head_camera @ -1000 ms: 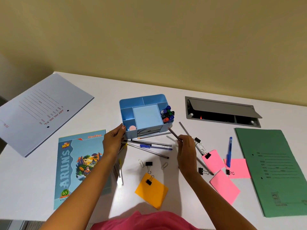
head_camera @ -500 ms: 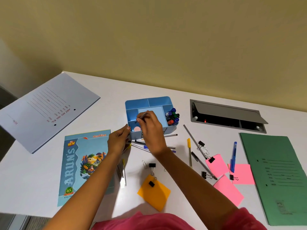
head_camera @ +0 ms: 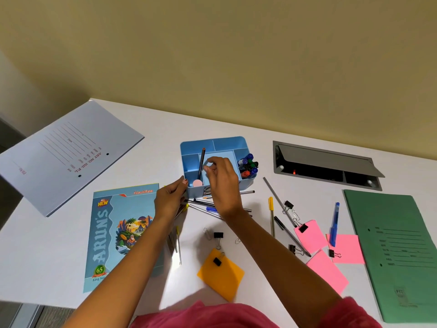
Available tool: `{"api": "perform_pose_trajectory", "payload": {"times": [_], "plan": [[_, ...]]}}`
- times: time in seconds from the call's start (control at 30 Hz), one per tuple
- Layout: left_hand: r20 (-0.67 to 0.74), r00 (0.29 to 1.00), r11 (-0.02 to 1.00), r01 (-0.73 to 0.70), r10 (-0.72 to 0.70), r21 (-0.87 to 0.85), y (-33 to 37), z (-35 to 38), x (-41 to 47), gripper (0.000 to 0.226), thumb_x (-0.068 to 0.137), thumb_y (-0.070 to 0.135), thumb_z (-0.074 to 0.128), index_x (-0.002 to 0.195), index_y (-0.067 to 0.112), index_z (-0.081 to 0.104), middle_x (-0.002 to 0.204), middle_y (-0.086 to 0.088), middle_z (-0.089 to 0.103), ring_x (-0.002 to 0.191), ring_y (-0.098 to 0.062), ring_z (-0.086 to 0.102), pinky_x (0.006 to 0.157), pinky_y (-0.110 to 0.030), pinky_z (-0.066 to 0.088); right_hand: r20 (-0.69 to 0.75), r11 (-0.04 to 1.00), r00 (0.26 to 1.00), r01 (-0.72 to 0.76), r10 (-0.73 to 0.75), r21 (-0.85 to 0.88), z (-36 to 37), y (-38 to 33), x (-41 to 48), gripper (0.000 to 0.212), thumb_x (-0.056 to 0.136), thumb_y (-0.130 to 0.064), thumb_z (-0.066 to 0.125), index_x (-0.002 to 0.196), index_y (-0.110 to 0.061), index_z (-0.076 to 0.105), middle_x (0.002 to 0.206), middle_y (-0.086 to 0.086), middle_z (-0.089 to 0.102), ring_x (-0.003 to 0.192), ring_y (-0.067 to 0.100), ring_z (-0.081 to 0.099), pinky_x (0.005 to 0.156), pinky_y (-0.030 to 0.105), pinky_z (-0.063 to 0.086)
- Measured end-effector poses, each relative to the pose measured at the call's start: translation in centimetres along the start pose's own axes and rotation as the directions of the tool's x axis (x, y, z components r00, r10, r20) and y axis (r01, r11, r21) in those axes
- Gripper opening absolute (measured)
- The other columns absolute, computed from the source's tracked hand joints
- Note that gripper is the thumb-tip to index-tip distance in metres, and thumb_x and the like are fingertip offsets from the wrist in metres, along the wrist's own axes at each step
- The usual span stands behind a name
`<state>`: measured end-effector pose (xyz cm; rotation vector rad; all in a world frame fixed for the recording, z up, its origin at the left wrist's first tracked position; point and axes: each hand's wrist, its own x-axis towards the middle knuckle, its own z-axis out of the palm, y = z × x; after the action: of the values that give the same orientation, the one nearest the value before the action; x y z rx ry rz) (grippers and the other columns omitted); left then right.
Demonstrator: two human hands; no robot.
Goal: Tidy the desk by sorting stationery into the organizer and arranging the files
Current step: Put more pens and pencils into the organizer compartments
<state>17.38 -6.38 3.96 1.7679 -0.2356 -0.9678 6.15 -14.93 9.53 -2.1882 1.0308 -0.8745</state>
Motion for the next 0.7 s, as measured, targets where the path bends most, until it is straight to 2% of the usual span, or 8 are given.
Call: {"api": "perform_pose_trajectory", "payload": {"times": [0.07, 0.13, 0.2, 0.27, 0.37, 0.5, 0.6, 0.7], "plan": [[0.008, 1.000, 1.000, 0.005, -0.005, 0.001, 0.1, 0.0, -0.1, 0.039, 0.086, 0.045, 0.064, 0.117, 0.023, 0.068, 0.104, -0.007, 0.072, 0.095, -0.026, 0.068, 0.091, -0.043, 0.054, -0.123, 1.000, 0.992, 0.015, -0.013, 0.016, -1.1, 0.2, -1.2, 0.017, 0.094, -0.005, 0.054, 0.108, 0.003, 0.059, 0.103, 0.013, 0.060, 0.092, 0.007, 0.053, 0.080, 0.013, 0.047], [0.012, 1.000, 1.000, 0.004, -0.004, 0.001, 0.0, -0.1, 0.0, 0.040, 0.086, 0.044, 0.064, 0.119, 0.021, 0.067, 0.106, -0.006, 0.072, 0.097, -0.026, 0.067, 0.091, -0.042, 0.053, -0.193, 0.999, 0.980, 0.048, -0.044, 0.014, -2.1, 1.3, -2.9, 0.014, 0.093, 0.001, 0.052, 0.106, 0.004, 0.058, 0.098, 0.012, 0.061, 0.089, 0.004, 0.055, 0.076, 0.007, 0.046], [0.017, 1.000, 1.000, 0.009, -0.009, -0.004, -0.1, -0.1, 0.1, 0.041, 0.085, 0.045, 0.065, 0.119, 0.022, 0.067, 0.108, -0.006, 0.072, 0.098, -0.027, 0.067, 0.092, -0.045, 0.053, -0.205, 0.998, 0.977, -0.061, 0.061, 0.003, -3.1, 3.1, -3.8, 0.015, 0.095, -0.002, 0.049, 0.107, 0.001, 0.057, 0.096, 0.011, 0.062, 0.085, 0.010, 0.059, 0.074, 0.011, 0.049], [0.018, 1.000, 1.000, 0.012, -0.012, 0.003, -0.1, -0.2, 0.1, 0.041, 0.085, 0.046, 0.064, 0.119, 0.023, 0.067, 0.108, -0.007, 0.072, 0.099, -0.029, 0.066, 0.092, -0.046, 0.053, -0.225, 0.985, 0.965, -0.154, 0.133, -0.081, -4.2, 5.7, -4.5, 0.017, 0.097, -0.006, 0.044, 0.107, -0.001, 0.057, 0.094, 0.011, 0.061, 0.082, 0.014, 0.058, 0.074, 0.020, 0.051], [0.017, 1.000, 1.000, 0.004, -0.004, 0.009, -0.1, -0.1, 0.0, 0.042, 0.086, 0.046, 0.062, 0.120, 0.023, 0.066, 0.109, -0.008, 0.071, 0.099, -0.029, 0.066, 0.091, -0.046, 0.053, -0.255, 0.950, 0.936, -0.281, 0.241, -0.137, -6.0, 10.1, -5.1, 0.020, 0.095, -0.004, 0.041, 0.109, -0.001, 0.055, 0.101, 0.012, 0.056, 0.088, 0.020, 0.055, 0.078, 0.024, 0.043], [0.018, 1.000, 1.000, -0.007, 0.006, 0.019, -0.2, -0.1, 0.1, 0.042, 0.085, 0.048, 0.062, 0.120, 0.024, 0.066, 0.108, -0.007, 0.072, 0.097, -0.029, 0.067, 0.091, -0.047, 0.053, -0.183, 0.812, 0.881, -0.474, 0.437, -0.341, -7.8, 14.0, -5.0, 0.029, 0.090, 0.003, 0.054, 0.118, 0.000, 0.055, 0.118, 0.018, 0.055, 0.108, 0.030, 0.053, 0.090, 0.034, 0.045], [0.007, 1.000, 0.999, -0.018, 0.018, 0.043, -0.1, -0.1, -0.1, 0.042, 0.086, 0.048, 0.061, 0.121, 0.025, 0.065, 0.108, -0.006, 0.072, 0.097, -0.027, 0.067, 0.091, -0.046, 0.053, -0.070, 0.751, 0.872, -0.455, 0.484, -0.478, -8.6, 15.3, -4.9, 0.033, 0.090, -0.005, 0.059, 0.123, -0.004, 0.054, 0.123, 0.015, 0.054, 0.114, 0.028, 0.049, 0.093, 0.033, 0.045], [0.001, 1.000, 0.998, -0.022, 0.022, 0.050, 0.2, 0.0, -0.3, 0.043, 0.087, 0.047, 0.059, 0.122, 0.023, 0.065, 0.110, -0.007, 0.071, 0.097, -0.028, 0.067, 0.091, -0.045, 0.053, -0.002, 0.722, 0.858, -0.433, 0.513, -0.540, -8.8, 16.0, -5.3, 0.029, 0.092, -0.012, 0.059, 0.119, -0.004, 0.055, 0.117, 0.014, 0.057, 0.108, 0.027, 0.051, 0.089, 0.033, 0.046]]}}
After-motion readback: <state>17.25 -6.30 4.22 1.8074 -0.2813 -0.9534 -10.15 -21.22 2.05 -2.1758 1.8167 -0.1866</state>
